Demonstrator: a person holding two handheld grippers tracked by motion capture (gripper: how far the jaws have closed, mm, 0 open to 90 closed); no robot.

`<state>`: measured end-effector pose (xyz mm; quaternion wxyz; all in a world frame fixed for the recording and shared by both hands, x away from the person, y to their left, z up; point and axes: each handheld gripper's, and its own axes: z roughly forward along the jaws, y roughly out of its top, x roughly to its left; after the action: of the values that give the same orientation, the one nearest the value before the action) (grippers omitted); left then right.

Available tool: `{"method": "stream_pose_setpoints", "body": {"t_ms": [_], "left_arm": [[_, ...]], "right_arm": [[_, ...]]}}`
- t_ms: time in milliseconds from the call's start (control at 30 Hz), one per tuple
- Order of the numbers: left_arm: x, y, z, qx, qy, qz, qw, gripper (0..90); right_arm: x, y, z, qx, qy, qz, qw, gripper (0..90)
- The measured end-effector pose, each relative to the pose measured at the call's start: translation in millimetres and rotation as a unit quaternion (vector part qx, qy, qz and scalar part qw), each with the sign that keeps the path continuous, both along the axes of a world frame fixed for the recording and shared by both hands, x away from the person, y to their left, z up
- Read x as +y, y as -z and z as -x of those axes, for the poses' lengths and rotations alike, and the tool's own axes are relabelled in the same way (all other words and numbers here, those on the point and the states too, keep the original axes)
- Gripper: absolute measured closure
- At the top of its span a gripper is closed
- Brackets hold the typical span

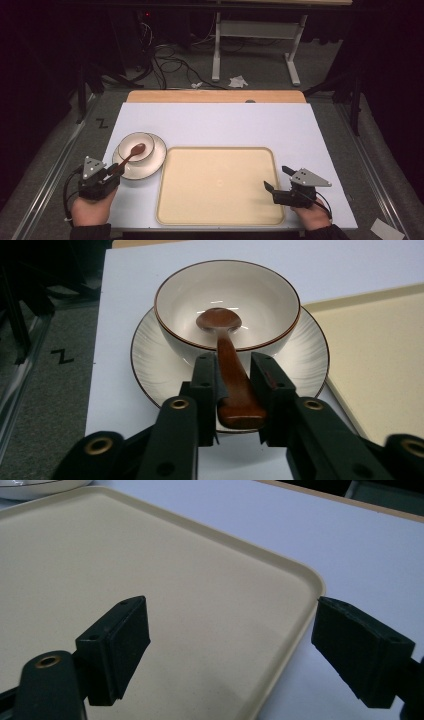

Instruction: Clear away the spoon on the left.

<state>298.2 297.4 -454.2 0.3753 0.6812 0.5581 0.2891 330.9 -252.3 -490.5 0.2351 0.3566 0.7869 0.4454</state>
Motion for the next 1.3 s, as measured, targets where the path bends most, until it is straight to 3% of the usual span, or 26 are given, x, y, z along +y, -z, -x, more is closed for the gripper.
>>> {"method": "stream_pose_setpoints", "body": {"t_ms": [367,800,1300], "left_arm": [[1.8,4.9,3.5,0.018,0.004,-0.001,0.9998,74.8],[3.8,5.7,3.6,0.012,-0.012,0.007,0.9998,74.5],[5.9,8.2,2.9,0.016,-0.011,0.016,0.9997,75.1]], "right_arm": [[0.4,0.1,-0.3,0.000,0.000,0.001,1.0000,16.7],[1.3,0.2,-0.2,0.002,-0.001,0.002,1.0000,16.6],[1.0,-0.2,0.1,0.001,0.000,0.001,1.0000,16.7]]}}
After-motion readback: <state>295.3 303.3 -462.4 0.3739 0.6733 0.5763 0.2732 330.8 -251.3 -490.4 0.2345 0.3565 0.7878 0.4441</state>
